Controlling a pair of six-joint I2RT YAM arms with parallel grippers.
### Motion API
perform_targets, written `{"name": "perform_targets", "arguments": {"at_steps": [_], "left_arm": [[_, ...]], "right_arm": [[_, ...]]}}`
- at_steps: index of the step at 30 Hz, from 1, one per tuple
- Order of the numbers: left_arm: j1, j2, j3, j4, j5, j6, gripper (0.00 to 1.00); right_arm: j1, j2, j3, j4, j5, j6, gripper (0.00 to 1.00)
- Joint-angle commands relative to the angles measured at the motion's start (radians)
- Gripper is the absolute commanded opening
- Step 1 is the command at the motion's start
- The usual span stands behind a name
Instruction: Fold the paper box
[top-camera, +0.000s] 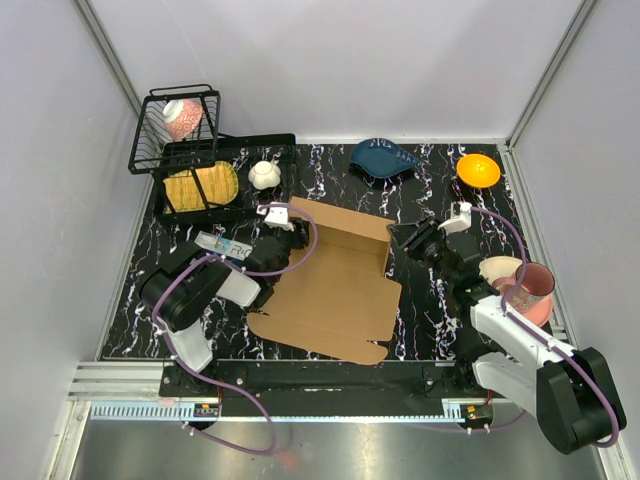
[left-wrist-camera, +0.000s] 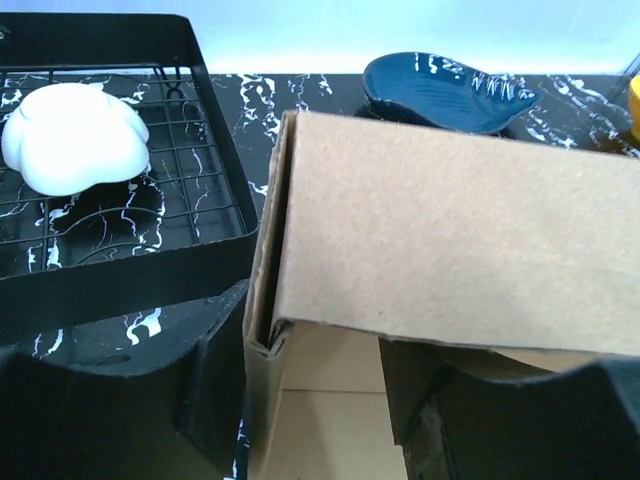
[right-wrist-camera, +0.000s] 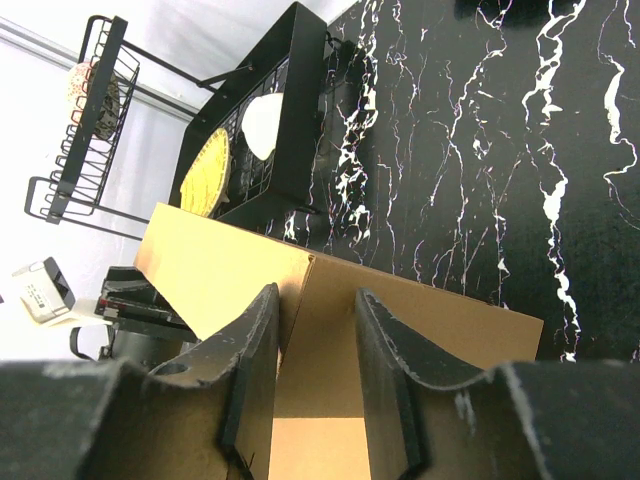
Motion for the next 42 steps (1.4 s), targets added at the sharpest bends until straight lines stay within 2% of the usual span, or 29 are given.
{"name": "perform_targets", "arguments": {"at_steps": [1,5,8,13,19,24,28,31,35,40,42], "left_arm": [[-0.004,-0.064,0.001,0.139,0.001,-0.016,0.55],[-0.004,-0.098,0.030,0.026,-0.012,-0.016,0.52],[-0.002,-0.145,0.085,-0.259,-0.032,-0.045,0.48],[-0.004,-0.175,0.067,-0.361,-0.032,-0.113,0.49],[-0.004,-0.132,0.036,-0.327,-0.014,-0.162,0.50],[-0.004,-0.072,-0.006,-0.228,-0.020,-0.203,0.51],[-0.004,-0.032,-0.012,-0.186,-0.025,-0.202,0.48],[-0.004,-0.015,-0.038,-0.134,-0.048,-0.203,0.40],[-0.004,-0.018,-0.068,-0.067,-0.084,-0.189,0.17],[-0.004,-0.020,-0.070,-0.025,-0.107,-0.146,0.07],[-0.005,-0.013,-0.059,-0.022,-0.117,-0.133,0.00]], "right_arm": [[0.018,0.055,-0.047,-0.312,-0.035,-0.074,0.39],[0.018,0.059,-0.039,-0.310,-0.036,-0.074,0.39],[0.018,0.059,-0.033,-0.310,-0.038,-0.077,0.39],[0.018,0.074,-0.031,-0.289,-0.044,-0.074,0.39],[0.018,0.098,-0.033,-0.264,-0.056,-0.072,0.39],[0.018,0.098,-0.028,-0.269,-0.056,-0.078,0.39],[0.018,0.094,-0.027,-0.277,-0.052,-0.083,0.39],[0.018,0.089,-0.025,-0.280,-0.052,-0.081,0.39],[0.018,0.085,-0.025,-0.283,-0.050,-0.081,0.39],[0.018,0.086,-0.025,-0.283,-0.050,-0.081,0.39],[0.018,0.089,-0.027,-0.280,-0.052,-0.081,0.39]]}}
